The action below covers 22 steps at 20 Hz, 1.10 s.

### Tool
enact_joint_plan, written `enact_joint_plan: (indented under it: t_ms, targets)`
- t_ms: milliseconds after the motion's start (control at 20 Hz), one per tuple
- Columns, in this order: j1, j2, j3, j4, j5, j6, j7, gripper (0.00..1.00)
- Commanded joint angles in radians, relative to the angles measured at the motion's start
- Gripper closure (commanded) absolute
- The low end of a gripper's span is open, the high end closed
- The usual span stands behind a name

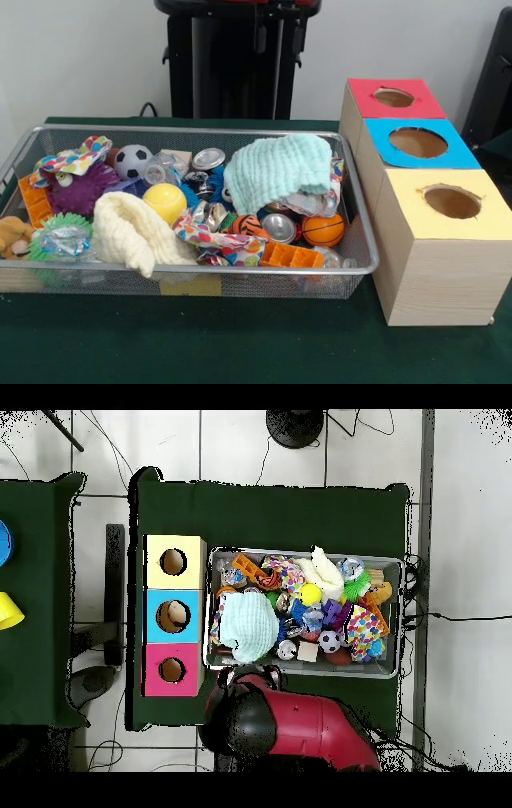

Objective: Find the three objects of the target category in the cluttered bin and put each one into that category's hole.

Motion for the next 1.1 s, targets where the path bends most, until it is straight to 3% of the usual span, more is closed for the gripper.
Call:
enact_joint_plan:
  t_ms: [50,450,800,1100]
  targets:
    - [-0.078,0.086,0.176,-0.101,-0.091,0.001,-0.155,0.0]
    - [-0.189,0.138,0.305,-0.162,-0.16,0.033,-0.218,0.0]
    - [-0.27,0.207,0.414,-0.246,-0.278,0.083,-0.294,0.0]
    - [-0.382,0.278,0.565,-0.323,-0.38,0.189,-0.496,0.0]
